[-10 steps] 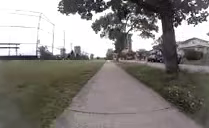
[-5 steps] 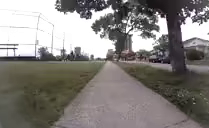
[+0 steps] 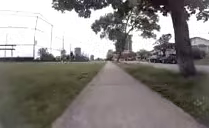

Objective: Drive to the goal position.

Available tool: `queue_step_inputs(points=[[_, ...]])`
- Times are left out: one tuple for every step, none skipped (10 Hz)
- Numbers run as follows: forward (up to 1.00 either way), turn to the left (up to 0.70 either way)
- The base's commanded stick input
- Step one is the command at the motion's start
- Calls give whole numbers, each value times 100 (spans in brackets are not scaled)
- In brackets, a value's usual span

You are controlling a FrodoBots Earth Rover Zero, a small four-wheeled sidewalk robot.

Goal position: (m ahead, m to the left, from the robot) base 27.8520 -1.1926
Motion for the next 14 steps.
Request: queue_step_inputs(points=[[70,0],[70,0],[70,0],[70,0],[70,0],[70,0],[70,-3],[70,-35],[70,-6],[70,0],[70,0],[70,0],[70,0],[70,0]])
